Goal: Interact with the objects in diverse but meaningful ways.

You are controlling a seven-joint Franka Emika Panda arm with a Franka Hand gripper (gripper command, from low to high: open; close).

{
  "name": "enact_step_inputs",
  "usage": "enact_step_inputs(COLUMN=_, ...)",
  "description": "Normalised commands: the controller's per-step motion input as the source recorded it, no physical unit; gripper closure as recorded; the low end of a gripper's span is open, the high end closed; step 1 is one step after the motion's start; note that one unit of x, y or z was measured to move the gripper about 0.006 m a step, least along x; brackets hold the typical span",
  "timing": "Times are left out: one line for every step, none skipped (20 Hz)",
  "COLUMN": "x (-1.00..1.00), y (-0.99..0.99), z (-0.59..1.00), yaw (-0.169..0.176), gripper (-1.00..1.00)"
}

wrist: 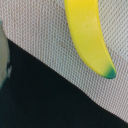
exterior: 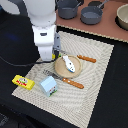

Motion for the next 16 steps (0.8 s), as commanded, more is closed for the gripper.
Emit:
enact_step_inputs(x=-0.19, y=0.07, z=-0.38, yaw=0.000, gripper=-1.00)
enact_step_inputs(x=-0.19, y=0.07, z=-0.36, yaw=0.000, gripper=-1.00)
enact_step_inputs(x=-0.18, y=0.08, z=-0.32, yaw=0.000, gripper=-1.00)
enact_step_inputs(x=-0.16, y=0.08, z=-0.29, yaw=0.000, gripper=-1.00)
enact_step_inputs(x=-0.13, y=0.10, z=-0.26, yaw=0.002, gripper=-1.00)
enact_step_inputs(x=-0.10, y=0.09, z=-0.25, yaw=0.005, gripper=-1.00)
enact_step_inputs(x=-0.10, y=0.11, z=-0.23, yaw=0.007, gripper=-1.00)
enact_step_inputs(x=-0.10, y=0.11, z=-0.22, yaw=0.007, gripper=-1.00)
enact_step_inputs(x=-0.07, y=0.12, z=-0.21, yaw=0.011, gripper=-1.00)
enact_step_inputs(x=-0.05, y=0.11, z=-0.20, yaw=0.011, gripper=1.00)
enact_step_inputs(x=-0.07, y=0.11, z=-0.18, yaw=0.012, gripper=1.00)
enact_step_inputs(x=-0.02, y=0.12, z=-0.12, yaw=0.016, gripper=1.00)
enact_step_inputs(x=0.00, y=0.20, z=-0.03, yaw=0.024, gripper=1.00)
enact_step_inputs(x=0.08, y=0.27, z=0.00, yaw=0.029, gripper=1.00)
enact_step_inputs(x=0.08, y=0.27, z=0.00, yaw=0.018, gripper=1.00)
enact_step_inputs(x=0.02, y=0.22, z=0.00, yaw=0.016, gripper=1.00)
